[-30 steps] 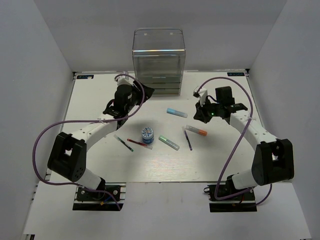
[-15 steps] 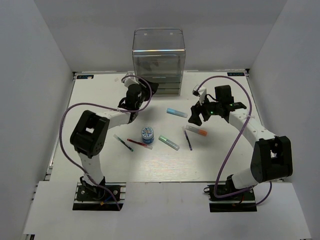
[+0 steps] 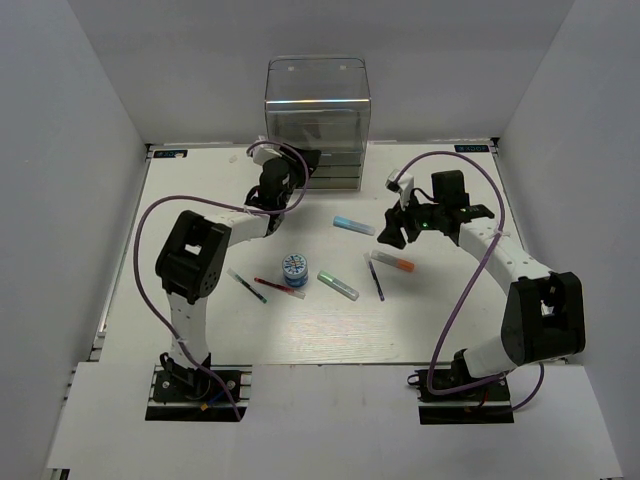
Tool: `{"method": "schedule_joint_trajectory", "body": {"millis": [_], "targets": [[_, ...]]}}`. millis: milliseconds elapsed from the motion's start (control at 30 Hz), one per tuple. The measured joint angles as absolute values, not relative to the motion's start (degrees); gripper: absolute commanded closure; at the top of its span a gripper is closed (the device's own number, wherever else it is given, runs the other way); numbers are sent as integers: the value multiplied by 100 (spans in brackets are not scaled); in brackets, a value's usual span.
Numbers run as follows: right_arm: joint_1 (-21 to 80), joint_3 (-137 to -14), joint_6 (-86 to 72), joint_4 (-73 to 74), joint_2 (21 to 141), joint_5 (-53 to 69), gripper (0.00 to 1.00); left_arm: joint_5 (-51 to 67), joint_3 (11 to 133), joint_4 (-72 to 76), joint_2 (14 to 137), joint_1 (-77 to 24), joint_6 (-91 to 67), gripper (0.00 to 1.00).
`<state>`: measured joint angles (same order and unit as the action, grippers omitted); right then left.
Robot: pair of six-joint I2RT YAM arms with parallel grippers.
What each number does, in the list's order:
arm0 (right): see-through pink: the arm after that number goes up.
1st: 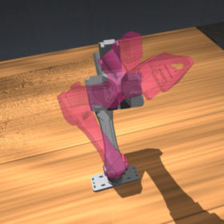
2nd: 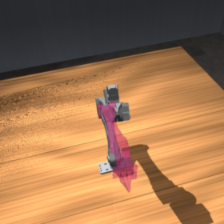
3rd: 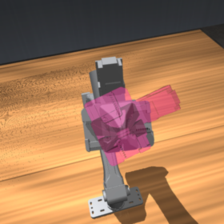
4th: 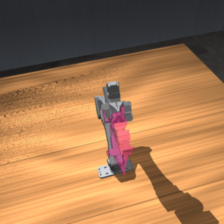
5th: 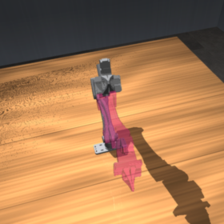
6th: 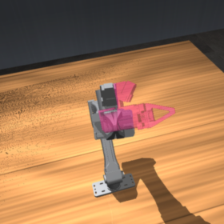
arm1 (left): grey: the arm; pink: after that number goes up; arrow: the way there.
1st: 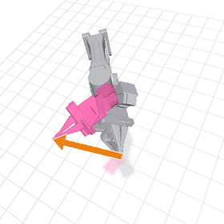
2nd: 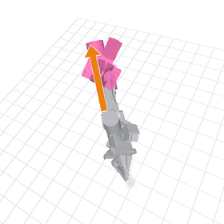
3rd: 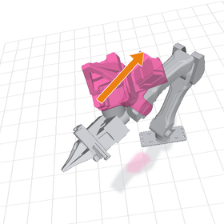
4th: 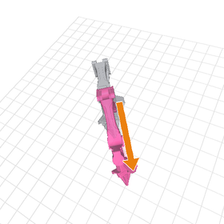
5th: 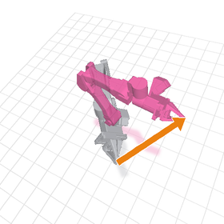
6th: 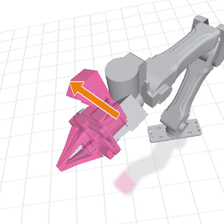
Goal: Sort the stationery into containers
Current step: Open the drawer at the center of the board.
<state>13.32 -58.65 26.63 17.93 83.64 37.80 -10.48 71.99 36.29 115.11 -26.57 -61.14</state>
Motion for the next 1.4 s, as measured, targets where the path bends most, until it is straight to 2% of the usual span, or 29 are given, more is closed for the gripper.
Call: {"method": "schedule_joint_trajectory", "body": {"millis": [500,567,667,833,933,1100,1400], "targets": [[1240,-5865,2755,1796,8364,3896,43,-1363,7454,4025,12077,-2563,-6716,48],[1236,-5865,2764,1796,8364,3918,43,-1404,7474,4082,12086,-2558,-6781,52],[1236,-5865,2773,1798,8364,3948,46,-1428,7516,4213,12119,-2543,-6866,63],[1234,-5865,2838,1800,8364,4045,56,-1444,7524,4281,12193,-2488,-6997,82],[1223,-5865,2912,1826,8364,4101,59,-1444,7487,4431,12234,-2475,-7102,88],[1223,-5863,3120,1909,8364,4211,59,-1400,7308,4777,12248,-2469,-7210,100],[1251,-5835,3557,2082,8361,4392,60,-1245,6971,5293,12132,-2449,-7210,100]]}}
